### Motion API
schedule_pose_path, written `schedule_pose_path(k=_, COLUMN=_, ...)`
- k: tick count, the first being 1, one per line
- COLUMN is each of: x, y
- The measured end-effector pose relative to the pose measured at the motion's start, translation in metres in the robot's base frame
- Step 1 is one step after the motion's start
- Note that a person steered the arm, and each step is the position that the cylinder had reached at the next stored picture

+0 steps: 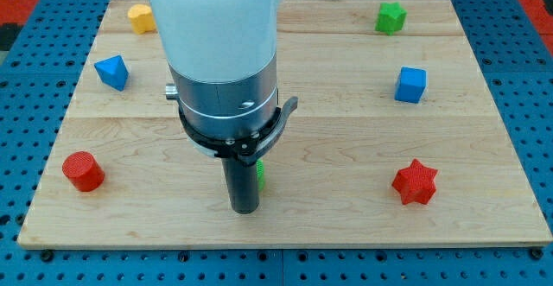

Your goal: Move yellow hexagon towards the blue triangle

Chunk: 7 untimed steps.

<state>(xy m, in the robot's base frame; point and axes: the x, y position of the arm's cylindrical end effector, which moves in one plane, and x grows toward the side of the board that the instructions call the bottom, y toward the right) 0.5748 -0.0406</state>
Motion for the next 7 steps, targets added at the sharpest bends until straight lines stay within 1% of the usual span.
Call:
schedule_pose_path(k=3, x=0.001, y=0.000)
schedule_pose_path(k=4, x=0.011, y=0.042)
schedule_pose_path(k=5, x=-0.003, y=0.105)
schedule_pose_path(k=6, x=-0.063, y=0.103)
schedule_pose_path(k=7, x=-0.132, y=0.097)
